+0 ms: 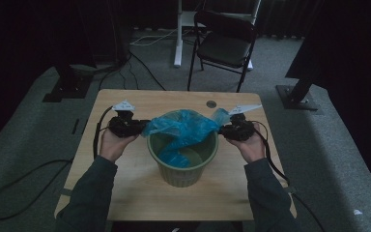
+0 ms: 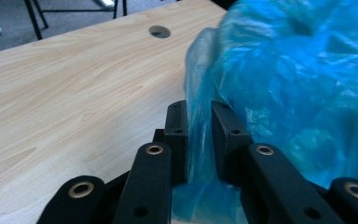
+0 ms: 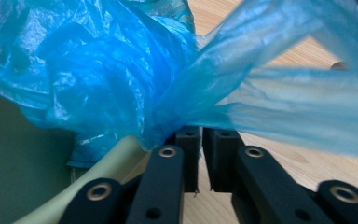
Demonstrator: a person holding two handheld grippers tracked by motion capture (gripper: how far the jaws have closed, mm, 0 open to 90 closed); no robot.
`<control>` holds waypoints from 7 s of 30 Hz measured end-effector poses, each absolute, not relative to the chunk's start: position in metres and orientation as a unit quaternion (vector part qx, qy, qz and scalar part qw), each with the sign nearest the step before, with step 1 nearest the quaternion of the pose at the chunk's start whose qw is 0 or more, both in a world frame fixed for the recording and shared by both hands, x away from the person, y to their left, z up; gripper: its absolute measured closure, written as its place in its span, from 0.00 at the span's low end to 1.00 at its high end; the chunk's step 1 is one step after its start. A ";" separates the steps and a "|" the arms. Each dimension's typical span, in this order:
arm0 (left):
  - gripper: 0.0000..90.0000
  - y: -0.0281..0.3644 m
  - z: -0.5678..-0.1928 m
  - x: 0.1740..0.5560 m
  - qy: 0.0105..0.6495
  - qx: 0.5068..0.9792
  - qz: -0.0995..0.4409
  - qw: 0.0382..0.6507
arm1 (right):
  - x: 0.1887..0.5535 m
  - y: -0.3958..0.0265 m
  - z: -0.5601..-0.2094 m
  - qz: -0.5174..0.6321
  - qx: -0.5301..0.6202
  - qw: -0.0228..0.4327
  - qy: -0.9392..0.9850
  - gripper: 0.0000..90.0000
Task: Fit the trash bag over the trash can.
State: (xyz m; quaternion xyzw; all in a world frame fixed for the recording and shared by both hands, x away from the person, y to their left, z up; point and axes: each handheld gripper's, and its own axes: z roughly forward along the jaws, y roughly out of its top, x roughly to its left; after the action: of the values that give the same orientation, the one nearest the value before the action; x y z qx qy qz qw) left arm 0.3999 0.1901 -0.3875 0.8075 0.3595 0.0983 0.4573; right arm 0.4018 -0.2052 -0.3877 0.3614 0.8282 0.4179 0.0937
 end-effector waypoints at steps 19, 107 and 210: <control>0.72 0.214 -0.368 0.386 0.379 0.775 0.119 0.491 | 0.374 -0.220 -0.356 0.447 0.339 0.130 0.818 0.79; 0.95 0.183 -0.406 0.334 0.331 0.816 0.087 0.465 | 0.346 -0.226 -0.384 0.460 0.273 0.018 0.844 0.99; 0.99 0.159 -0.438 0.298 0.258 0.851 0.015 0.457 | 0.345 -0.225 -0.420 0.446 0.321 0.020 0.835 0.91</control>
State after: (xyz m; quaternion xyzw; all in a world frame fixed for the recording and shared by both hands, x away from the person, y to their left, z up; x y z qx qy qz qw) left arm 0.2982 0.1591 -0.4380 0.8509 0.2584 0.0153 0.4571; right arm 0.3452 -0.2254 -0.4200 0.3206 0.8352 0.4463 0.0202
